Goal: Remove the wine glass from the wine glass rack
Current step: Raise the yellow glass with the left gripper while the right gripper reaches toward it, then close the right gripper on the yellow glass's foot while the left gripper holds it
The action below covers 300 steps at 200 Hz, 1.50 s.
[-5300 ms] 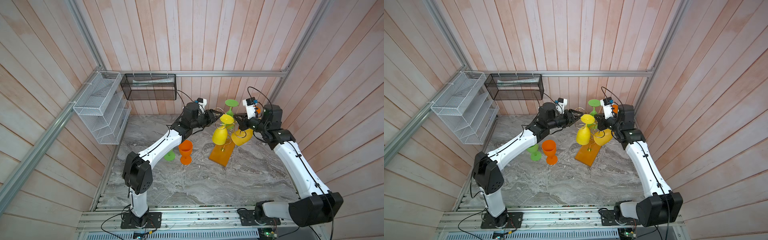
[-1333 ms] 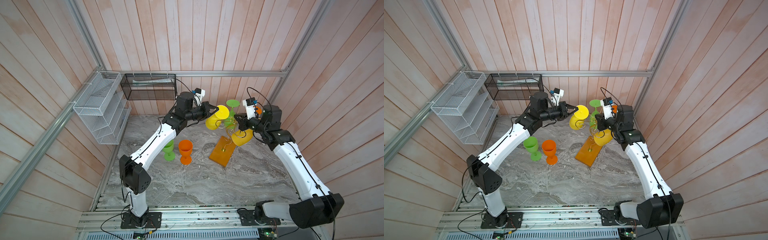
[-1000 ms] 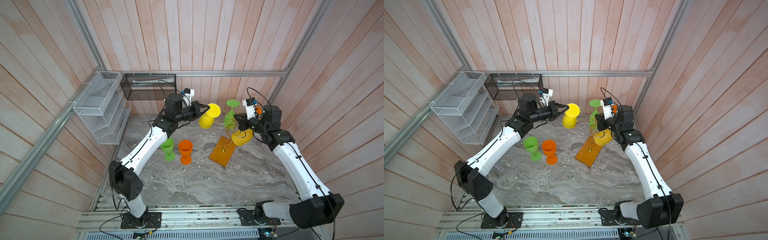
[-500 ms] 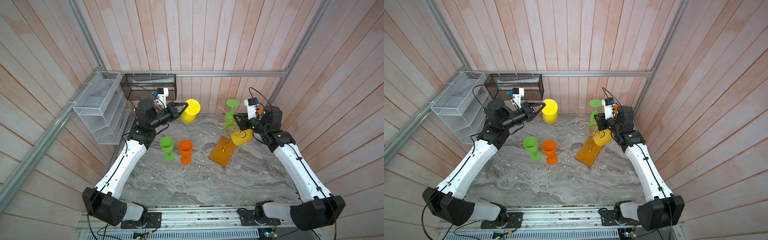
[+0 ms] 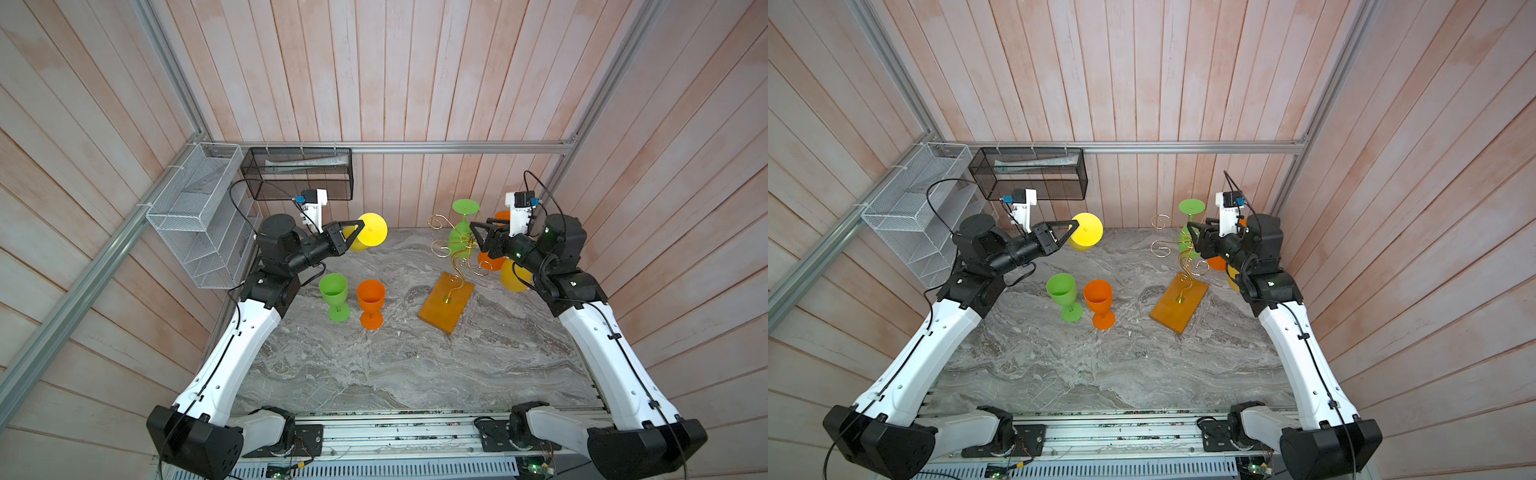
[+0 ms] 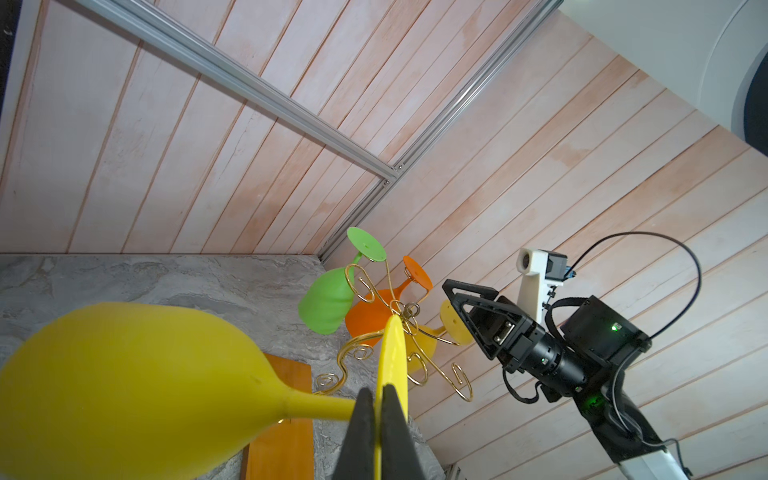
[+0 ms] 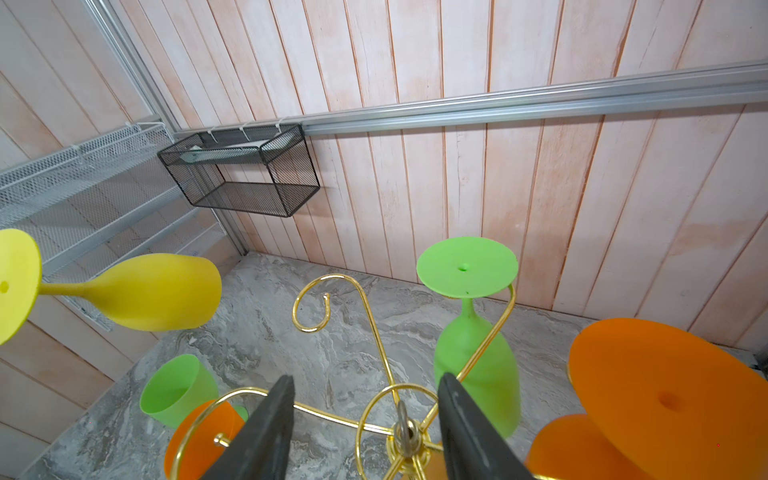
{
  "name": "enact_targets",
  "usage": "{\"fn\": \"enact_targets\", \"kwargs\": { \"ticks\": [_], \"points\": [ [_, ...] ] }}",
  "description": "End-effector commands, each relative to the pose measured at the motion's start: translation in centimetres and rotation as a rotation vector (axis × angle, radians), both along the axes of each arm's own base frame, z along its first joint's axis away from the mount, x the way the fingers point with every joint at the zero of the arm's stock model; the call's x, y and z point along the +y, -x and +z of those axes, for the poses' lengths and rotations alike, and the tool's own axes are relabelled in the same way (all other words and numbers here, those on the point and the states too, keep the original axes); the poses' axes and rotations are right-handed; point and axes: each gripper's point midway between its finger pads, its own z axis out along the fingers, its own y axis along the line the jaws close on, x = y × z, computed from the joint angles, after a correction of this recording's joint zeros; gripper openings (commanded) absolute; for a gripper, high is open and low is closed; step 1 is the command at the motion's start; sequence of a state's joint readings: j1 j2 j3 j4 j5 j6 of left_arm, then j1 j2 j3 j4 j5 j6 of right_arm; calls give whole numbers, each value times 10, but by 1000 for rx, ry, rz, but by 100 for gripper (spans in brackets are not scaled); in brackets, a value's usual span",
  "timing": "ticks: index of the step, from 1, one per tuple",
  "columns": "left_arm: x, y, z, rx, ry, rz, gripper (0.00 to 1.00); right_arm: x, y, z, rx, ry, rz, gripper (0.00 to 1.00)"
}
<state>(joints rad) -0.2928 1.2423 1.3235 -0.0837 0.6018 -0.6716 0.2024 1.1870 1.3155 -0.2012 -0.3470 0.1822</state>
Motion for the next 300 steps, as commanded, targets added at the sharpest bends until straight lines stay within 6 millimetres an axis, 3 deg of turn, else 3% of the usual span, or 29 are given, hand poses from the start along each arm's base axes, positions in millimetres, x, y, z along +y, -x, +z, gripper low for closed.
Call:
{"fn": "enact_targets", "kwargs": {
  "ticks": [1,71,129,181,211,253,300],
  "points": [
    [4,4,-3,-57,-54,12,0,5,2,11,-25,-45,17,57],
    [13,12,-5,-183,-122,52,0,14,17,46,-51,-140,5,58],
    [14,42,22,-584,-299,128,0,63,32,70,42,-334,4,61],
    [2,45,13,-867,-565,233,0,102,29,61,241,-547,37,60],
    [-8,37,1,-1025,-782,330,0,124,24,51,375,-650,67,52],
    [-20,26,-15,-1197,-1045,428,0,151,26,43,517,-703,78,45],
    [-21,23,-12,-1293,-1125,488,0,181,36,32,602,-678,107,43]
  ]
}}
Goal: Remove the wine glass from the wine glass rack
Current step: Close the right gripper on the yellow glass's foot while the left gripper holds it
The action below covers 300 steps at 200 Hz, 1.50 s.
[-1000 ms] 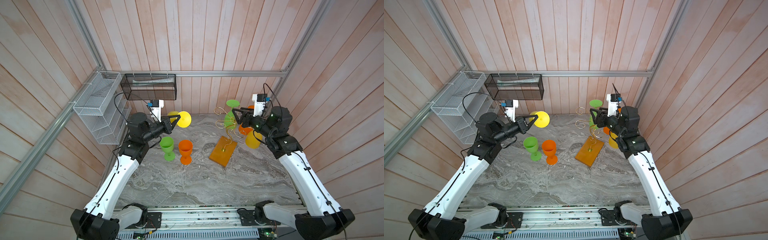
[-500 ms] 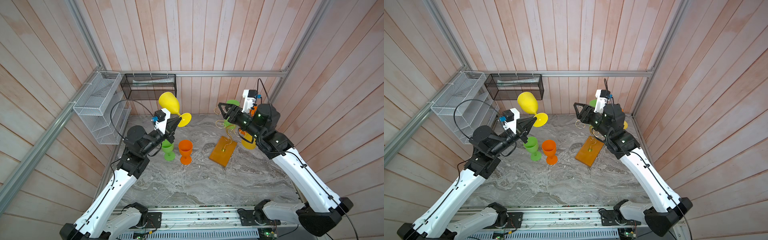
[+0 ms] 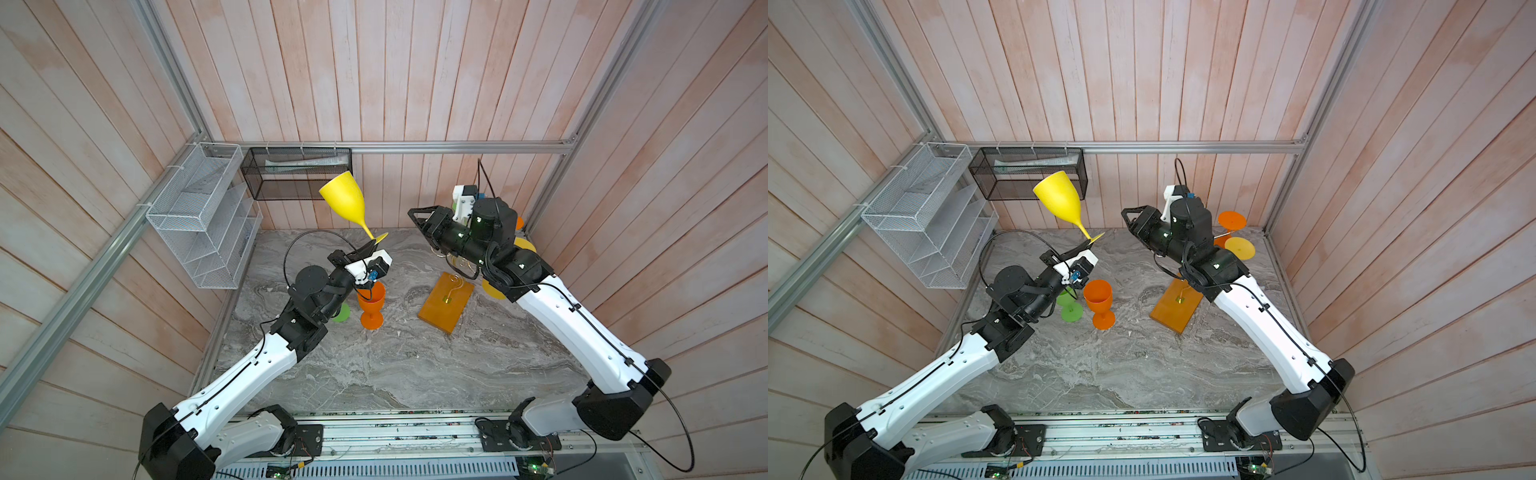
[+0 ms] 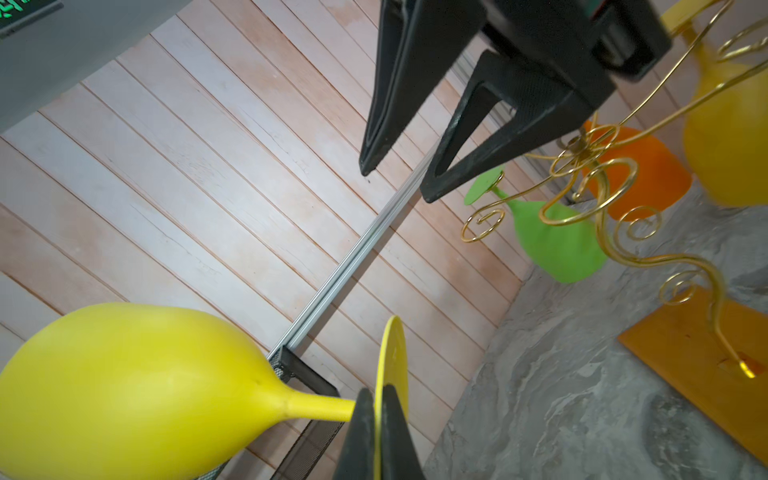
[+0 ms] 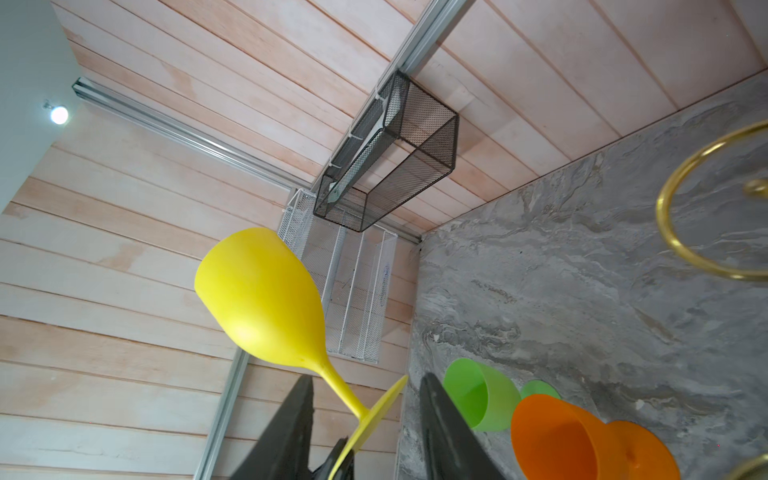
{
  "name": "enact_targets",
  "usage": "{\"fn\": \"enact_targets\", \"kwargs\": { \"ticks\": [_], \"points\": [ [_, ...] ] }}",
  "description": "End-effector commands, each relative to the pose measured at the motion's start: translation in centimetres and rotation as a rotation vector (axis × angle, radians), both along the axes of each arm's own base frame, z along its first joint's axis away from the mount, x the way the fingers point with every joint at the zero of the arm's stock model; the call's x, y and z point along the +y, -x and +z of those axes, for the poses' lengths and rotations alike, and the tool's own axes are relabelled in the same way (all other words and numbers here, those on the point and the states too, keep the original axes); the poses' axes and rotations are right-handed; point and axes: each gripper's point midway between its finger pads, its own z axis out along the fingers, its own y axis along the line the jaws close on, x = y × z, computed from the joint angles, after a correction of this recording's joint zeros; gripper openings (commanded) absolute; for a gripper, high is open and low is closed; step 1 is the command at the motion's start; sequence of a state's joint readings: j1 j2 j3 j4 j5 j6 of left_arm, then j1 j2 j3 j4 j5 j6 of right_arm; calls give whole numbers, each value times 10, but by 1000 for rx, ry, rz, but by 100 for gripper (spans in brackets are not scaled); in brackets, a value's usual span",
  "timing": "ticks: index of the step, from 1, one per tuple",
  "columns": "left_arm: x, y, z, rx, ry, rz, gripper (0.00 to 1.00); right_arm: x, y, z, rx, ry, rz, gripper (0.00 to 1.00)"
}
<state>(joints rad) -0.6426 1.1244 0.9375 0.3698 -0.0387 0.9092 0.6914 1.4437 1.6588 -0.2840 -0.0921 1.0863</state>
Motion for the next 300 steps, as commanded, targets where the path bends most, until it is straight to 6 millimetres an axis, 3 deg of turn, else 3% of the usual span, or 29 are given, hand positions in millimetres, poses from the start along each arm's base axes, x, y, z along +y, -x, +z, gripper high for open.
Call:
{"fn": "enact_targets", "kwargs": {
  "ticks": [1,54,137,221,239,300],
  "points": [
    [7,1,20,-150,-45,70,0,14,7,-5,60,-12,32,43],
    [-7,4,16,-205,-90,63,0,38,12,-20,106,-6,94,41],
    [-19,3,-7,-201,-156,65,0,42,13,-25,105,-7,110,41],
    [-24,4,-4,-283,-189,109,0,65,16,-44,139,8,176,40],
    [-26,7,-5,-289,-192,105,0,66,15,-43,132,7,176,34],
    [-23,8,-2,-310,-190,131,0,59,13,-35,91,-10,144,0]
  ]
}}
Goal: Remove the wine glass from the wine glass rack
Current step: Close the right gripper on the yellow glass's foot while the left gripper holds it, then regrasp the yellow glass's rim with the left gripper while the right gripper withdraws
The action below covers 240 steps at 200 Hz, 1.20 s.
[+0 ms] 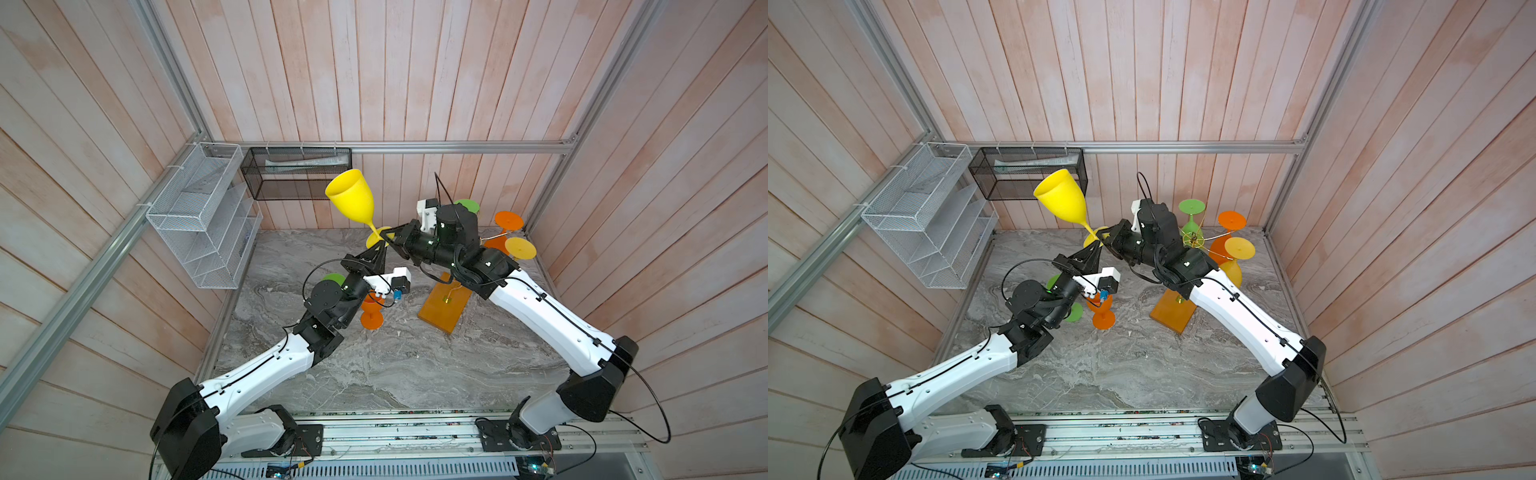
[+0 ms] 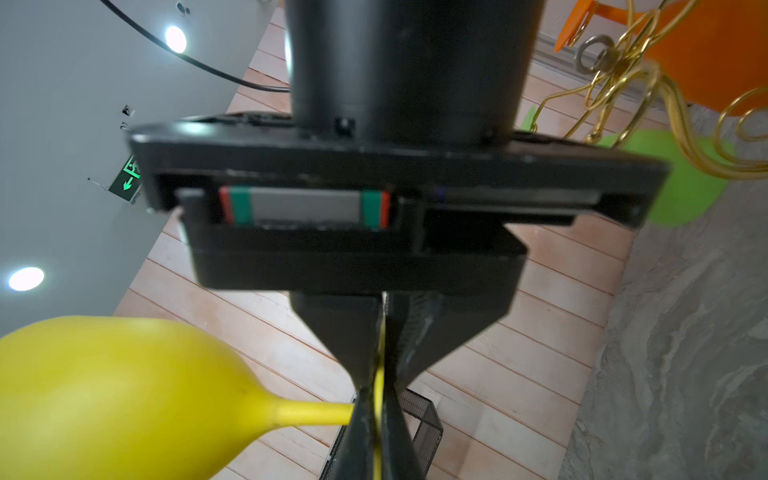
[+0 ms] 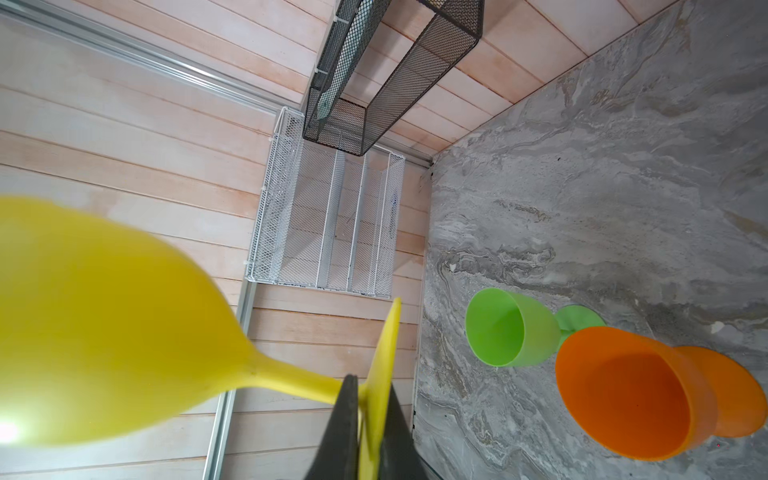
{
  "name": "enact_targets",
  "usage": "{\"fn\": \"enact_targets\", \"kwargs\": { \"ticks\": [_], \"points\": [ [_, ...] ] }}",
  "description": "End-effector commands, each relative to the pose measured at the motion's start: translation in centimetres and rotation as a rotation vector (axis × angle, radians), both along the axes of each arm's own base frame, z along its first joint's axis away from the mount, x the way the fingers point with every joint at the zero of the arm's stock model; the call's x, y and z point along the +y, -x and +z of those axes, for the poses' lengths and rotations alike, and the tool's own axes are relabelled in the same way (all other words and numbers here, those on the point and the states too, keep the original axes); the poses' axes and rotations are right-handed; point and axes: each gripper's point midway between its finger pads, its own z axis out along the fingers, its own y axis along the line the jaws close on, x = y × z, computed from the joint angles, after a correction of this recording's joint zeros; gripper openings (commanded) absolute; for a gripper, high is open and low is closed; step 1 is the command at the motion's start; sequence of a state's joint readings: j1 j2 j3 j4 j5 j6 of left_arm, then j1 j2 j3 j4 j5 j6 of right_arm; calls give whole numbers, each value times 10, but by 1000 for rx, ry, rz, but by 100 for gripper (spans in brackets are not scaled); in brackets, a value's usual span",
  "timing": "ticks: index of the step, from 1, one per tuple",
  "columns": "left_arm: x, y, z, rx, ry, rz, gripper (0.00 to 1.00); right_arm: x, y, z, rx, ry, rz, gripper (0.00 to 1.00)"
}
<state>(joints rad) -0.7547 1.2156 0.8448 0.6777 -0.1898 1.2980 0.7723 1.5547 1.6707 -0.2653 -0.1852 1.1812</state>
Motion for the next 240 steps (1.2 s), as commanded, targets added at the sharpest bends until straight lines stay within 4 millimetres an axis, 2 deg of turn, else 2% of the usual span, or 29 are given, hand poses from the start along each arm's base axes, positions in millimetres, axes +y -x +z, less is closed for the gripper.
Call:
{"fn": "enact_targets", "kwargs": {
  "ticks": [1,25,36,54,67,84,105,123,136,177,211,240],
  "points": [
    [0,4,6,-34,17,-2,0,-3,0,5,-54,5,-11,0],
    [1,5,7,-40,20,3,2,-4,0,8,-70,-4,-19,0],
    [2,4,7,-37,24,10,12,-4,0,9,-77,-6,-20,0],
    [2,2,4,-15,23,17,39,-5,-1,12,-94,-4,-25,0],
    [4,3,4,7,33,21,54,-8,-3,15,-103,-4,-43,0],
    [8,6,1,47,46,27,67,-15,-6,19,-137,-3,-62,0],
    [10,14,-4,128,72,12,78,-25,-12,24,-175,-24,-89,0],
    [15,24,-2,221,132,-2,80,-35,-19,26,-219,-20,-114,0],
    [19,30,-2,349,183,-26,80,-40,-23,25,-254,-14,-126,0],
    [34,48,21,612,322,-53,76,-43,-33,15,-328,23,-136,0],
    [37,62,53,797,428,-227,66,-44,-34,11,-355,44,-140,0],
    [45,67,82,875,498,-357,63,-47,-34,5,-361,70,-150,0]
  ]
}}
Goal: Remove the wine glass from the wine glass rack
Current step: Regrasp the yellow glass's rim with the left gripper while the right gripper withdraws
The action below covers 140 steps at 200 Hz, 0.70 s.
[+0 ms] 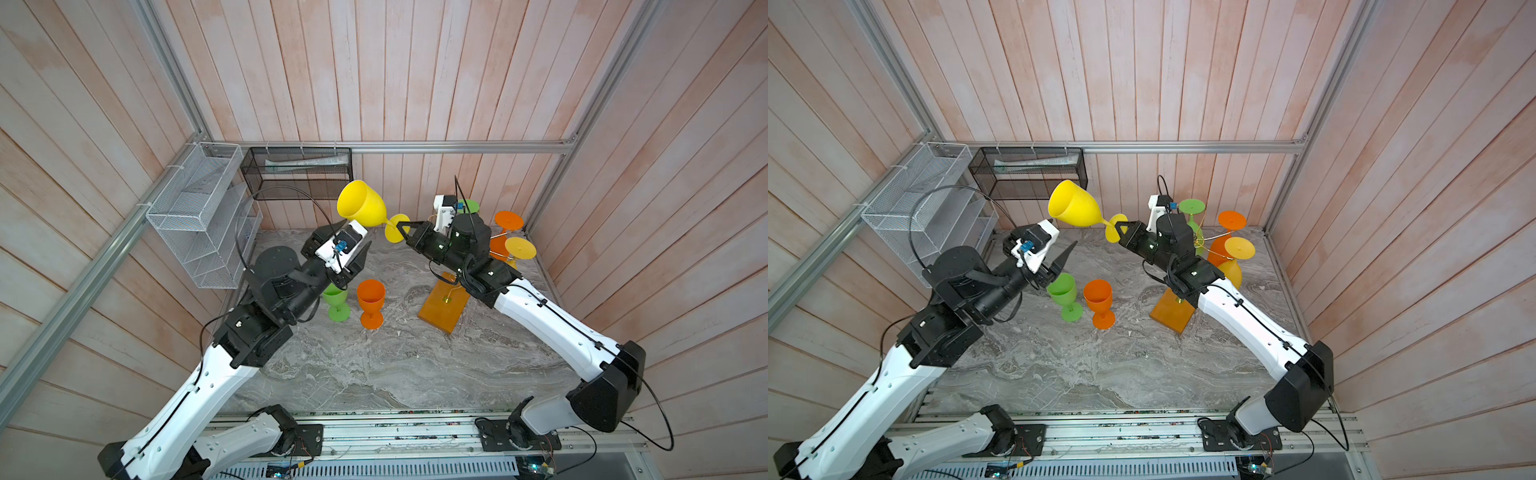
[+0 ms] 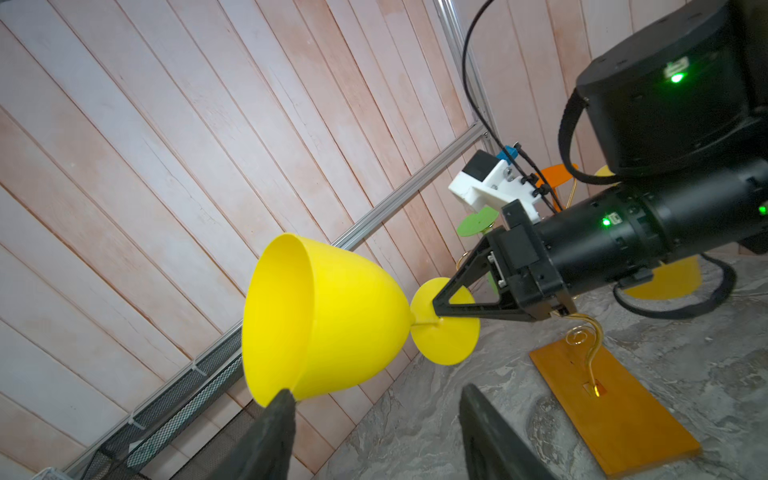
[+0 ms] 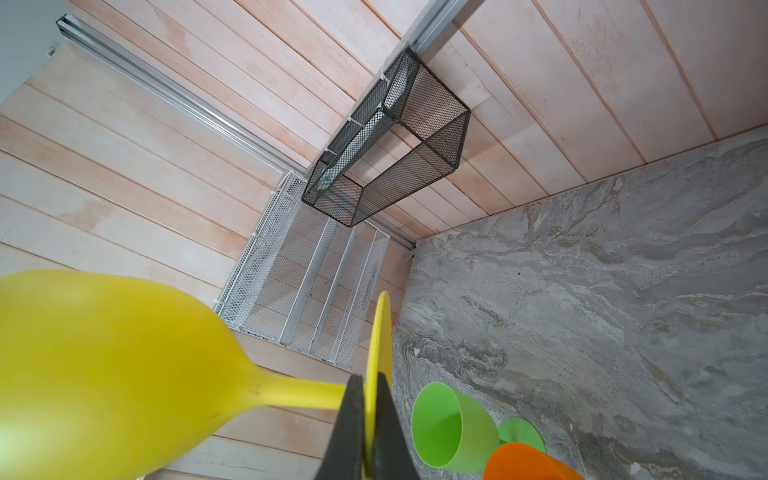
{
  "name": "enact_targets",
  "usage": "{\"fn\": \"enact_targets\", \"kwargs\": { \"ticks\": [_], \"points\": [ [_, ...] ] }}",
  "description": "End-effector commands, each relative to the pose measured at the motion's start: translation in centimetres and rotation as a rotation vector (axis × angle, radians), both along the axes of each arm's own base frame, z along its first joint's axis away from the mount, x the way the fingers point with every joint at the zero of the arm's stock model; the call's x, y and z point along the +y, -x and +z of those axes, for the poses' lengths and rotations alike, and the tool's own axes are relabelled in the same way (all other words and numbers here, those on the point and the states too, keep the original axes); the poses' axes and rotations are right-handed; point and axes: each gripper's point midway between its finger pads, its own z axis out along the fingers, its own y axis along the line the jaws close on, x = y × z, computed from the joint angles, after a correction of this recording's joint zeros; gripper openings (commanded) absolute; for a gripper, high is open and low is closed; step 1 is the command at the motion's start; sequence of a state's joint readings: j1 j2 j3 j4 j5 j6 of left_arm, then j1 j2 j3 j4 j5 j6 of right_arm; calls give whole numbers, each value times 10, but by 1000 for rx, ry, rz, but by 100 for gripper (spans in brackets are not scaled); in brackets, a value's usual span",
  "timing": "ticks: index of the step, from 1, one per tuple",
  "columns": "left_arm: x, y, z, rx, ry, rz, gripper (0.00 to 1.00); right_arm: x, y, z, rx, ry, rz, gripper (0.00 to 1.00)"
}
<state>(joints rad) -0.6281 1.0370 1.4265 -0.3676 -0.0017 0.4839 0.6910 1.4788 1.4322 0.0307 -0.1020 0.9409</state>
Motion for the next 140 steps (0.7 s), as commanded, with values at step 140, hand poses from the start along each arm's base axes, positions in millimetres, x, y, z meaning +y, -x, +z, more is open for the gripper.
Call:
{"fn": "enact_targets", "kwargs": {
  "ticks": [140],
  "points": [
    [-22,-30,14,373,210,-297,30,-14,13,22,-129,34,-23,0]
  ]
}}
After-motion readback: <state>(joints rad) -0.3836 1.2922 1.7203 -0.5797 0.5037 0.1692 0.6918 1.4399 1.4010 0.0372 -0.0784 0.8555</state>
